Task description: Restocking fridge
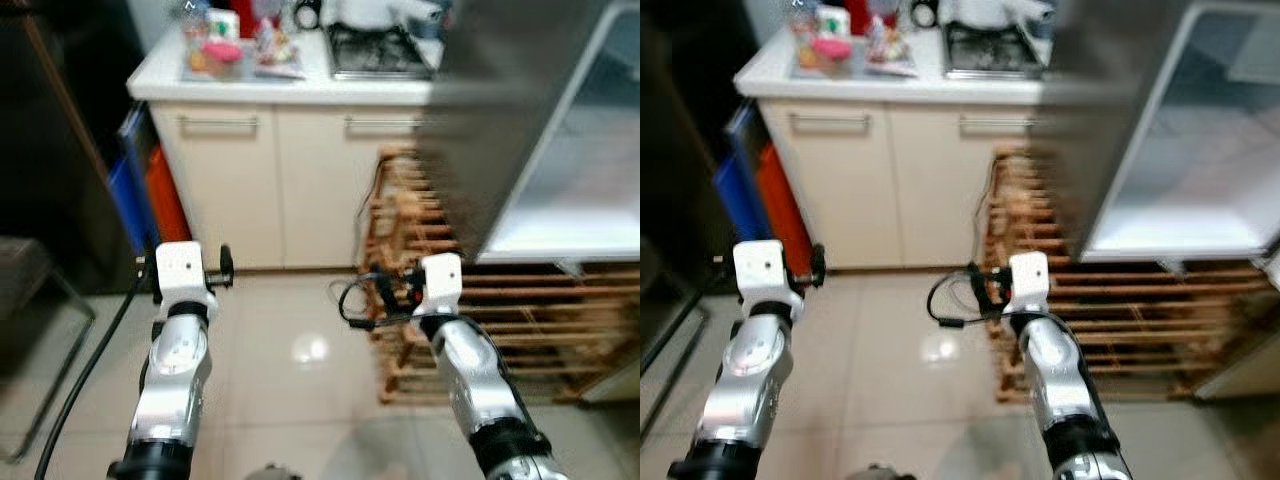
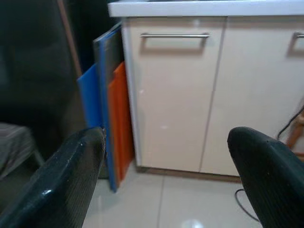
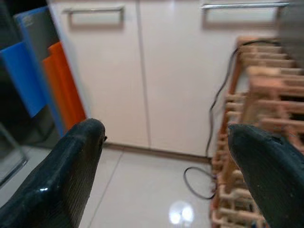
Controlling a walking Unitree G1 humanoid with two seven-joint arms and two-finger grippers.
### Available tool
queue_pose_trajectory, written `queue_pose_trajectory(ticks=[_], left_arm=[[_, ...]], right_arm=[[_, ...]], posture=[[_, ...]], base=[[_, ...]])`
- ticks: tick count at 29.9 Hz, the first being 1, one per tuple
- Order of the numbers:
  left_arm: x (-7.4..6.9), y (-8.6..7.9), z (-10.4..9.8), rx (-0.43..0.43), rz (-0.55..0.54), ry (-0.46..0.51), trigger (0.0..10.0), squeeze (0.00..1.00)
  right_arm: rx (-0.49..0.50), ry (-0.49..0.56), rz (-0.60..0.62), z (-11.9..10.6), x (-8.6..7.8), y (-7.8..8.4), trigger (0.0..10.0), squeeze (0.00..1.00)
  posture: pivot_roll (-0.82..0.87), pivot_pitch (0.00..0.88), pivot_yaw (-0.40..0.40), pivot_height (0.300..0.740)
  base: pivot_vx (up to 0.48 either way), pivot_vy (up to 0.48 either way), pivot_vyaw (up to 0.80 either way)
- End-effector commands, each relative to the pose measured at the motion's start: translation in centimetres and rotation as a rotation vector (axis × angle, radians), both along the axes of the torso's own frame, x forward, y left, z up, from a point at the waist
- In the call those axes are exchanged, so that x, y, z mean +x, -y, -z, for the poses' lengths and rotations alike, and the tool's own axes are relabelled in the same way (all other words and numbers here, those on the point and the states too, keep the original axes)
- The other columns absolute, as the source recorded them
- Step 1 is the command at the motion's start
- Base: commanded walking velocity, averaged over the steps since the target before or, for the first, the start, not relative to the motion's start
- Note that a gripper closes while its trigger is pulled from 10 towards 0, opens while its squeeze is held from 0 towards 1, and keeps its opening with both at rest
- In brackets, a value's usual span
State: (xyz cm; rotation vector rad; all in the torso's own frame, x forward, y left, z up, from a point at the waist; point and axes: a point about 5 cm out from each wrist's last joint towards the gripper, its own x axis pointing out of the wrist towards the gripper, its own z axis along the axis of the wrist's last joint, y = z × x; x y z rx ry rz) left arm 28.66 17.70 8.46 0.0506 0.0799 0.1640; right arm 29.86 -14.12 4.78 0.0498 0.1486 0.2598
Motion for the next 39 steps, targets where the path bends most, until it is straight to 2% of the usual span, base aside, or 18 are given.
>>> queue_pose_trajectory(ticks=[1,3,9,11,14,17,18,19,22,24,26,28,33,39], left_arm=[[0.3,0.0,-0.6,0.028,0.005,0.019,10.0,0.0],[0.4,0.1,-1.1,0.054,0.021,0.044,10.0,0.0],[0.2,0.1,-1.5,0.042,0.055,0.07,10.0,0.0],[-0.1,-0.2,-1.6,0.074,0.053,0.071,10.0,0.0],[-1.8,-1.0,-0.9,0.072,0.088,0.035,10.0,0.0],[-3.7,-1.7,0.2,0.071,0.109,-0.022,10.0,0.0],[-3.7,-1.7,0.2,0.071,0.109,-0.022,10.0,0.0],[-3.7,-1.6,0.4,0.07,0.115,-0.022,10.0,0.0],[-3.4,-1.5,0.4,0.065,0.114,-0.018,10.0,0.0],[-2.7,-0.8,-0.5,0.076,0.137,0.033,10.0,0.0],[-2.7,-0.6,-1.1,0.074,0.147,0.075,10.0,0.0],[-3.0,-0.7,-1.7,0.089,0.138,0.117,10.0,0.0],[-3.3,-1.4,-2.4,0.082,0.076,0.16,10.0,0.0],[-3.1,-0.8,-2.3,0.058,0.068,0.158,10.0,0.0]], right_arm=[[0.016,0.006,0.01,-0.3,0.3,0.1,10.0,0.0],[0.02,0.028,0.002,-0.6,0.4,-0.1,10.0,0.0],[0.006,0.048,0.013,-1.0,0.4,-0.5,10.0,0.0],[-0.015,0.042,0.029,-0.9,0.0,-0.4,10.0,0.0],[-0.058,0.017,0.037,-0.2,-1.7,0.7,10.0,0.0],[-0.097,-0.029,0.104,1.0,-3.4,2.8,10.0,0.0],[-0.097,-0.029,0.104,1.0,-3.4,2.8,10.0,0.0],[-0.099,-0.043,0.174,1.4,-3.8,3.8,10.0,0.0],[-0.089,-0.049,0.221,1.5,-3.8,4.3,10.0,0.0],[-0.053,0.007,0.241,0.7,-3.0,4.0,10.0,0.0],[-0.014,0.117,0.246,-0.9,-2.5,3.8,10.0,0.0],[-0.028,0.201,0.223,-2.1,-2.5,3.5,10.0,0.0],[-0.013,0.21,0.211,-2.7,-2.4,3.0,10.0,0.0],[-0.023,0.189,0.165,-2.8,-1.3,2.4,10.0,0.0]], posture=[[-0.01,0.0,0.015,0.74],[-0.01,0.0,0.016,0.74],[-0.01,0.0,0.014,0.74],[0.0,0.0,0.013,0.74],[0.0,0.0,0.01,0.74],[0.0,0.0,0.007,0.74],[0.0,0.0,0.007,0.74],[0.0,0.0,0.005,0.74],[0.0,0.0,0.005,0.74],[0.01,0.0,0.002,0.74],[0.01,0.0,-0.001,0.74],[0.01,0.0,-0.001,0.74],[0.02,0.0,-0.015,0.74],[0.02,0.0,-0.031,0.74]], base=[[0.0,0.0,0.48],[0.0,0.0,0.48],[0.059,0.0,0.08],[0.42,0.0,0.0],[0.424,0.0,0.0],[0.429,0.0,0.0],[0.431,0.0,0.0],[0.442,0.0,0.0],[0.442,0.0,0.0],[0.442,0.0,0.0],[0.442,0.0,0.0],[0.442,0.0,0.0],[0.361,0.312,0.0],[0.32,0.356,0.0]])
